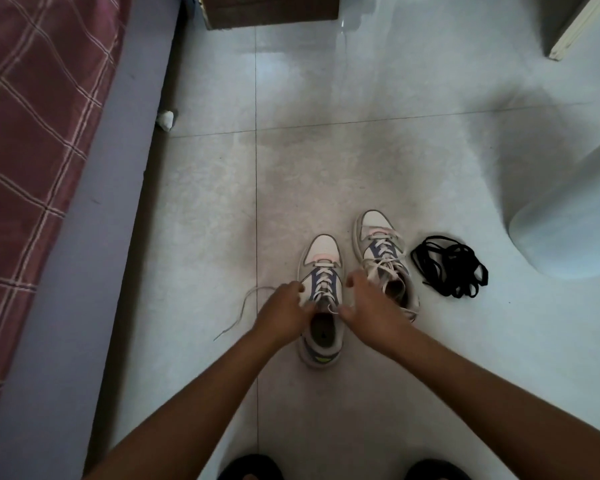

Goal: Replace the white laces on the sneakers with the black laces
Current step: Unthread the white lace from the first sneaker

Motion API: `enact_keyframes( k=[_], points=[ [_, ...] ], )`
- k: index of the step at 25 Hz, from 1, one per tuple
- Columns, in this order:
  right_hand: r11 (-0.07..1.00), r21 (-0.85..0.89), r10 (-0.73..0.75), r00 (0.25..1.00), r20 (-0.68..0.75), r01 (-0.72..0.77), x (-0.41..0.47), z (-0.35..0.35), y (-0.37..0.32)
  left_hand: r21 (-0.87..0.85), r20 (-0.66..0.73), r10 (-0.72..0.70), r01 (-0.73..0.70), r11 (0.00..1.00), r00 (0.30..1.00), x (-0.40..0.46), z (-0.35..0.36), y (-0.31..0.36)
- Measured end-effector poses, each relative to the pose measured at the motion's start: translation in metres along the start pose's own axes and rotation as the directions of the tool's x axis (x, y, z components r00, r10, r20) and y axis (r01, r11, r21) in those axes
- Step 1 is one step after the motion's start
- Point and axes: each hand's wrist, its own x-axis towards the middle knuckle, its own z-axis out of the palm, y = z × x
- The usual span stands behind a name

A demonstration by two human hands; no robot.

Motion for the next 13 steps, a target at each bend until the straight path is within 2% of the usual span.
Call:
enact_keyframes(
  k=[2,5,7,10,13],
  points=[
    [0.992,-0.123,-0.017,0.999,0.037,0.021,0.006,0.022,-0.008,0.142,-0.041,0.071,-0.065,0.988,0.997,0.005,0.012,0.015],
    [0.974,-0.227,-0.012,0.999,0.053,0.023,0.019,0.027,-0.006,0.301,-0.078,0.083,-0.056,0.952,0.994,0.011,0.017,0.02],
    [0.991,-0.136,-0.008,0.999,0.034,0.013,0.017,0.029,-0.003,0.283,-0.062,0.084,-0.064,0.957,0.994,0.013,0.019,0.016],
    [0.993,0.108,0.058,0.998,-0.015,-0.056,0.009,0.029,0.002,0.137,-0.08,0.052,-0.04,0.99,0.995,0.012,0.016,0.004],
    [0.995,0.098,-0.019,1.0,0.023,0.016,0.01,0.027,0.009,0.14,-0.089,0.021,-0.009,0.99,0.996,0.007,0.012,-0.007]
  ],
)
